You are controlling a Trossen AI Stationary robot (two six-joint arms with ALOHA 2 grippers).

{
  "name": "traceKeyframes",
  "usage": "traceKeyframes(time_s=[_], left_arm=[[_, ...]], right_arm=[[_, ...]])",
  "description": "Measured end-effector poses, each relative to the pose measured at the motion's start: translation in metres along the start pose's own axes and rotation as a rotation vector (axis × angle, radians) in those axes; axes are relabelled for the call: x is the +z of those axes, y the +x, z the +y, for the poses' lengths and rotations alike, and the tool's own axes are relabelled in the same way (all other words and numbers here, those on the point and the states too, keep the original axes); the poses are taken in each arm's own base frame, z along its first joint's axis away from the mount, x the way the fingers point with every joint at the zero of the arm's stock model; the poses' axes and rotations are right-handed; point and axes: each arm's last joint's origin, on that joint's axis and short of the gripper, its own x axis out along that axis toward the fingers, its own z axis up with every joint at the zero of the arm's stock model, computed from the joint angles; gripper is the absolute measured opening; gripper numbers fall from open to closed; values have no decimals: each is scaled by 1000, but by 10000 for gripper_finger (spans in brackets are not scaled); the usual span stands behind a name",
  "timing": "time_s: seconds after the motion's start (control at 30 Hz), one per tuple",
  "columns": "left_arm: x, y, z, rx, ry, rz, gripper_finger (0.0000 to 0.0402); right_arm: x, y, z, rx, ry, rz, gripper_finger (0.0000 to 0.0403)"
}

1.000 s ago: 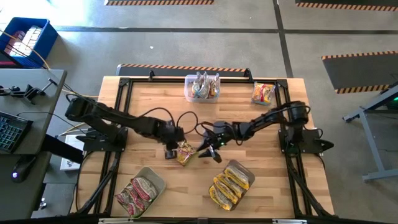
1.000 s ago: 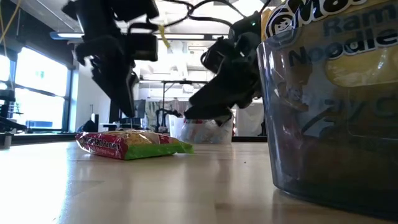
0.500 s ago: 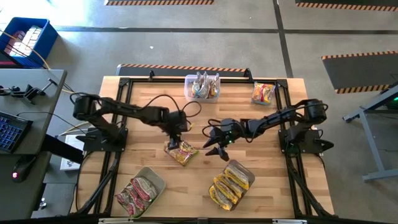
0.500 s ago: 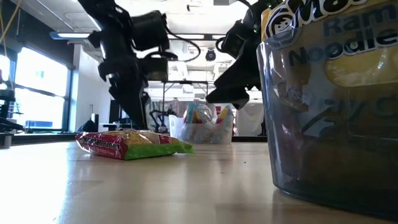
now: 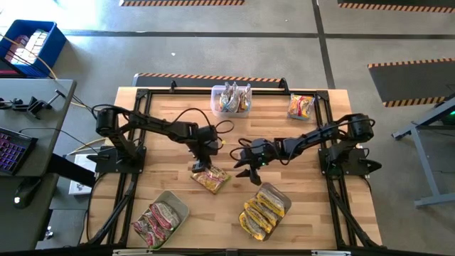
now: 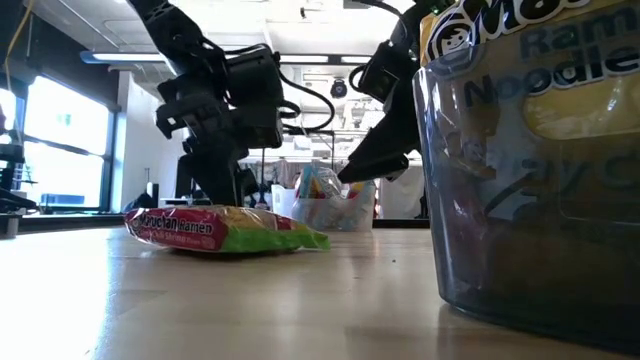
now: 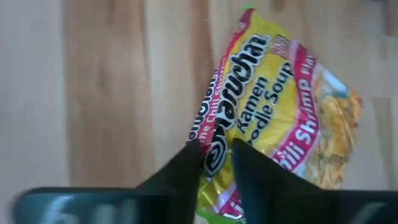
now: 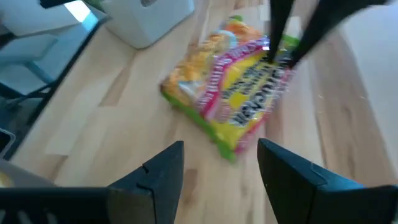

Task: Sort Maruchan noodles
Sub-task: Put the green noodle pack into the gray bin

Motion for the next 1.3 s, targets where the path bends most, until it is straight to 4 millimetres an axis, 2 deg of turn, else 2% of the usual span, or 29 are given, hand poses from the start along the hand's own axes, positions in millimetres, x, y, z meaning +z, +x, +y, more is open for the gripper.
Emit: traceKeyframes(time_s=[0.07,0.13,0.3,0.37,0.5,0.6,0.73,0.87,1.0,1.2,1.3], left_arm=[[0,1,-2,-37,25,-5,36],[-1,2,-3,-60,31,-3,10],[0,-2,-9,-7,54,-5,3],[1,-7,-12,34,66,-9,2],[4,-25,-20,123,95,-56,0],[7,-39,-26,176,108,-107,0],[10,-56,-33,248,108,-175,0],[11,-72,-38,312,99,-233,0],[11,-84,-42,352,99,-285,0],[12,-97,-47,379,102,-340,0],[11,-101,-48,401,103,-358,0]], right_arm=[[-1,0,-1,-21,-7,5,190],[-3,0,-2,-63,-20,20,188],[-11,-2,-8,-141,-26,39,150],[-19,-5,-10,-124,-19,-27,125],[-33,-21,-8,-81,1,-294,74],[-43,-35,-9,-130,109,-450,43],[-47,-34,-12,-175,210,-428,34],[-34,-18,-14,-179,235,-269,63],[-20,-8,-16,-215,220,-146,126],[-3,-6,-15,-213,173,-187,244],[-2,-4,-20,-247,159,-216,275]])
